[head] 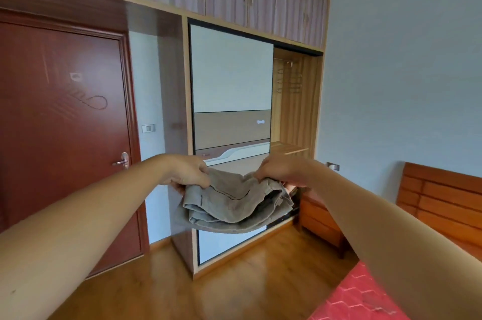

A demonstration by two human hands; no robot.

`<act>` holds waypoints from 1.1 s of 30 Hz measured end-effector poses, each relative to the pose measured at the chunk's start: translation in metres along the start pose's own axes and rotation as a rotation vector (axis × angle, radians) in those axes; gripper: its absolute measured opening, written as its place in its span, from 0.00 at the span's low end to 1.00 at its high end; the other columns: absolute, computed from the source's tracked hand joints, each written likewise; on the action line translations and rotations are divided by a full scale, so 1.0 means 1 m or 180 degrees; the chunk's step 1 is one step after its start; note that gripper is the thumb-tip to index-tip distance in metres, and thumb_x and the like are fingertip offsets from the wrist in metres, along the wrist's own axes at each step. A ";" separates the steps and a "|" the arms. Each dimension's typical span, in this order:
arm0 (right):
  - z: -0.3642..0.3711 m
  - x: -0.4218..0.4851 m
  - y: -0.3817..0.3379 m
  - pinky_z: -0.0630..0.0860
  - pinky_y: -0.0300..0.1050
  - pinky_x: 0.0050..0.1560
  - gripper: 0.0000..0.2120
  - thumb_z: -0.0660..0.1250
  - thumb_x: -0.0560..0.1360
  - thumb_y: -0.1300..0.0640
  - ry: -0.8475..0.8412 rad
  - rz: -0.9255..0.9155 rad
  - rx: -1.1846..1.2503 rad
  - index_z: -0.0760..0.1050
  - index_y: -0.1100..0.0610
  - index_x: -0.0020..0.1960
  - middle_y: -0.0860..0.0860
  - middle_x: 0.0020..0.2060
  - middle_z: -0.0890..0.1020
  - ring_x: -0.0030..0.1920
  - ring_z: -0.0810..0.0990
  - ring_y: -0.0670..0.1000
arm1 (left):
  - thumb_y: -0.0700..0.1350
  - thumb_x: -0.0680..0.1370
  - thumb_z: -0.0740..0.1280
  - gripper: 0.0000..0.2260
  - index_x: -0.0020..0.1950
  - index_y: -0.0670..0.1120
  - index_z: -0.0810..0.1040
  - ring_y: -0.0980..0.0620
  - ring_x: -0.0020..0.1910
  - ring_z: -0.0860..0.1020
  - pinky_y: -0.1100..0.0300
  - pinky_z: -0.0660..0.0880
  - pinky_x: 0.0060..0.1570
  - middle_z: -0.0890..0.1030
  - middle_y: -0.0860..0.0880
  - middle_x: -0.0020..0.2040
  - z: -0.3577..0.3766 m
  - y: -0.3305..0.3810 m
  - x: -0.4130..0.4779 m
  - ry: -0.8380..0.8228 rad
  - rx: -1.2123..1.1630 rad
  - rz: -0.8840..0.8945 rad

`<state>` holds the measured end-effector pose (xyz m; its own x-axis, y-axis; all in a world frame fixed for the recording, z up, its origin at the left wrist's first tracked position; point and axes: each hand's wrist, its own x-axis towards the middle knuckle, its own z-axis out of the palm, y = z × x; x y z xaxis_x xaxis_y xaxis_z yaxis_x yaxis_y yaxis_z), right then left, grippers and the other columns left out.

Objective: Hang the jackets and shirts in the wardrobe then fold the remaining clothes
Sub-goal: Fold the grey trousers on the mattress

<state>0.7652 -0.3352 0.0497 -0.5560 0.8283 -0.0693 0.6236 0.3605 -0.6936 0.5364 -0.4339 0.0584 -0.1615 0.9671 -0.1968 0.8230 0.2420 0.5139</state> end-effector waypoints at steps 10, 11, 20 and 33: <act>0.085 0.128 -0.089 0.84 0.52 0.45 0.11 0.71 0.74 0.55 -0.0344 -0.0058 0.0063 0.82 0.62 0.50 0.57 0.42 0.86 0.45 0.86 0.59 | 0.40 0.78 0.66 0.16 0.66 0.44 0.76 0.51 0.48 0.81 0.56 0.82 0.48 0.80 0.44 0.58 -0.079 -0.139 0.045 0.0117 -0.0222 -0.0242; 0.089 0.142 -0.092 0.85 0.54 0.48 0.11 0.71 0.74 0.54 -0.0371 -0.0059 0.0051 0.83 0.62 0.51 0.57 0.43 0.86 0.46 0.86 0.59 | 0.40 0.78 0.66 0.16 0.66 0.44 0.76 0.51 0.48 0.81 0.56 0.81 0.48 0.80 0.44 0.58 -0.084 -0.148 0.055 0.0123 -0.0236 -0.0243; 0.104 0.294 -0.093 0.85 0.53 0.47 0.15 0.70 0.76 0.54 -0.0439 -0.0075 0.0075 0.81 0.65 0.56 0.60 0.46 0.85 0.47 0.86 0.60 | 0.41 0.78 0.67 0.14 0.63 0.44 0.77 0.51 0.46 0.80 0.54 0.82 0.49 0.81 0.44 0.58 -0.125 -0.208 0.193 0.0127 -0.0257 -0.0229; 0.015 0.539 -0.032 0.81 0.55 0.52 0.22 0.67 0.71 0.56 0.0030 0.0139 -0.0084 0.78 0.71 0.58 0.63 0.47 0.83 0.43 0.80 0.57 | 0.42 0.78 0.68 0.16 0.66 0.47 0.77 0.53 0.47 0.82 0.58 0.82 0.44 0.82 0.48 0.54 -0.199 -0.182 0.481 -0.0146 -0.0226 0.0167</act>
<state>0.4372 0.0929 0.0234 -0.5226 0.8475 -0.0923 0.6616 0.3350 -0.6708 0.2004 0.0026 0.0359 -0.0925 0.9743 -0.2052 0.7888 0.1975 0.5820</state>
